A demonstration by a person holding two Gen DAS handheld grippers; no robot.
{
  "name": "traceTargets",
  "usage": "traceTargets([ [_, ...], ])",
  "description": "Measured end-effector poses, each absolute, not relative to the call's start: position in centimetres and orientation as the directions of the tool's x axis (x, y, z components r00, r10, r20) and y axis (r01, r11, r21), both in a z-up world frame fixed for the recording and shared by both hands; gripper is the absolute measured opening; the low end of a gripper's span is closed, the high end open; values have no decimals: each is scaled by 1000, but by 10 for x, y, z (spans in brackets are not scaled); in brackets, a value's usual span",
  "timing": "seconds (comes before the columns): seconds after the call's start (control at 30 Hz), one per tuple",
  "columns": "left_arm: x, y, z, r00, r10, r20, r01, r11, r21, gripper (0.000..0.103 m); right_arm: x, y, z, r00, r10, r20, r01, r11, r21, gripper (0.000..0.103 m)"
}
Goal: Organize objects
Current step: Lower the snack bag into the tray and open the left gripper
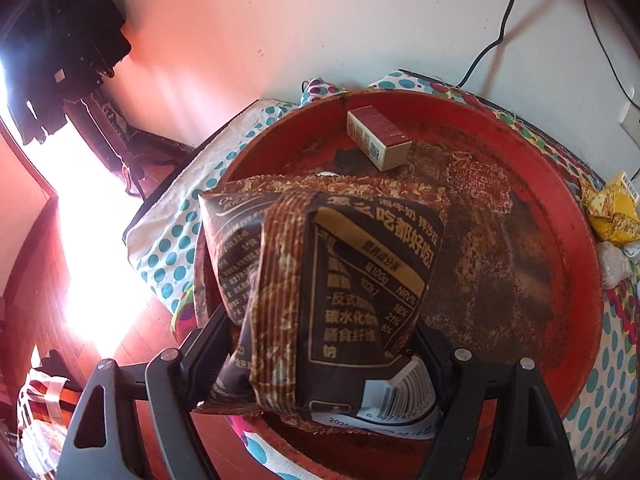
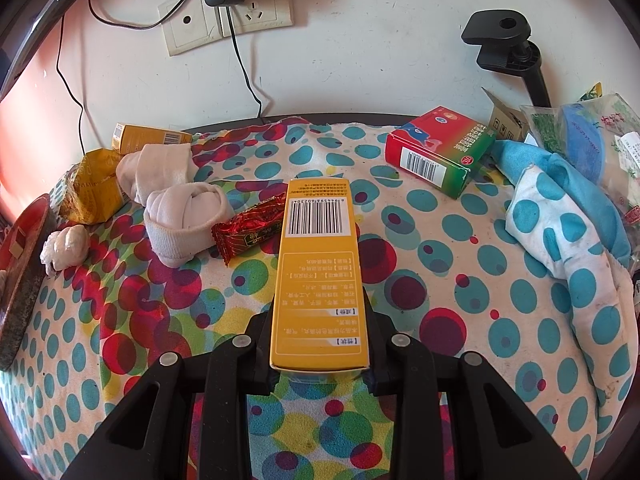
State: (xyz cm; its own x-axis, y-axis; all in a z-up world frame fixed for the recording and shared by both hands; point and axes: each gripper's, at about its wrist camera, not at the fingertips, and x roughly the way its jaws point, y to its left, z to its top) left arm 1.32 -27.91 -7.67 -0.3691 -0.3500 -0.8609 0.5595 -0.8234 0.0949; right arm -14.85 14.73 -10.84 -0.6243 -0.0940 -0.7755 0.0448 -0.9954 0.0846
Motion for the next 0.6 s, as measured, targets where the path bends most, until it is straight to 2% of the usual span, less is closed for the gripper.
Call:
traceTargets([
  [0.6, -40, -309, -84, -399, -357, -845, 547, -832, 93, 82, -149, 139, -109, -624, -79, -777, 33, -997, 75, 30],
])
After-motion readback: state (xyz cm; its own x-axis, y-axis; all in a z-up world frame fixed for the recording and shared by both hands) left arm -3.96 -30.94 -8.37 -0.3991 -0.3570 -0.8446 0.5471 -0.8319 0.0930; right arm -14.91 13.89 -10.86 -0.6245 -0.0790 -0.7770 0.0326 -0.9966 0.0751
